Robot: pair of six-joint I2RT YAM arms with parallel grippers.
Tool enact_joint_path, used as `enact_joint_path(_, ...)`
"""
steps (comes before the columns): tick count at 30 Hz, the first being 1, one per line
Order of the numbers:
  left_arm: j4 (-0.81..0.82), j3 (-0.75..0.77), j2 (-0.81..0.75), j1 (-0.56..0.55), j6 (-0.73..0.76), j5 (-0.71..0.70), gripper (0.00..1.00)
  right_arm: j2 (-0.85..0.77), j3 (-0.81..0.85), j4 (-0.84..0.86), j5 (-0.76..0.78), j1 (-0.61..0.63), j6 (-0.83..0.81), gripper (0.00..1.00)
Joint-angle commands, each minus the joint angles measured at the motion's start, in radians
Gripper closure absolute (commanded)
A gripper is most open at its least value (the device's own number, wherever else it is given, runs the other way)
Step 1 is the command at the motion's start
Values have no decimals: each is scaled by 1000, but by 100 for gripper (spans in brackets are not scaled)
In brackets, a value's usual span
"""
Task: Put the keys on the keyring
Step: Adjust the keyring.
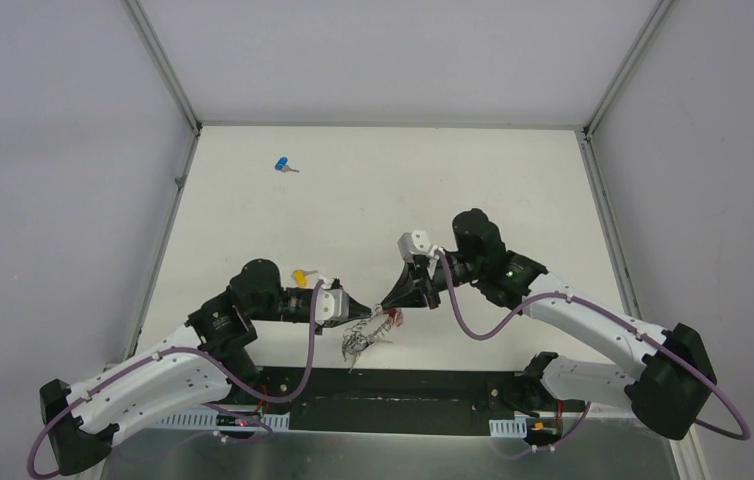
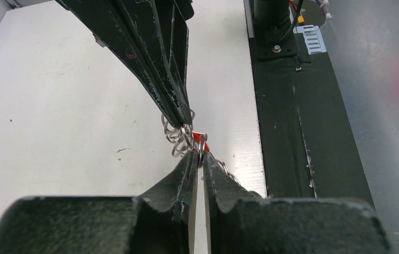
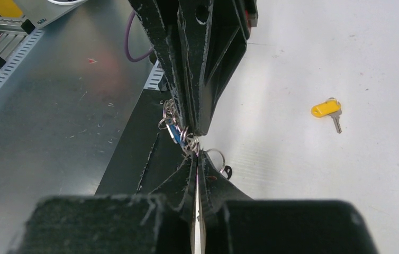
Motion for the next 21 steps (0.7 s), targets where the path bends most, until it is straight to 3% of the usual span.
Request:
enact_joint_path(1, -40, 65, -35, -1, 53, -11, 88, -48, 63, -40, 39, 1, 0, 100)
enact_joint_path(3, -52, 65, -49, -1, 61, -22, 78, -53, 67, -52, 47, 1, -2, 100)
enact_joint_path(6, -63, 71, -59, -1, 65, -33, 50, -52, 68, -59, 53, 1, -2, 100)
enact_joint_path(9, -68, 87, -50, 0, 56, -64, 40, -45, 71, -65, 55, 1, -2, 100)
enact_joint_path(14, -67, 141, 30, 0, 0, -88, 40, -40, 74, -71, 56, 1, -5, 100)
enact_joint_path(21, -71, 184, 167, 0, -50, -24, 53, -39, 81, -73, 70, 1, -3, 100)
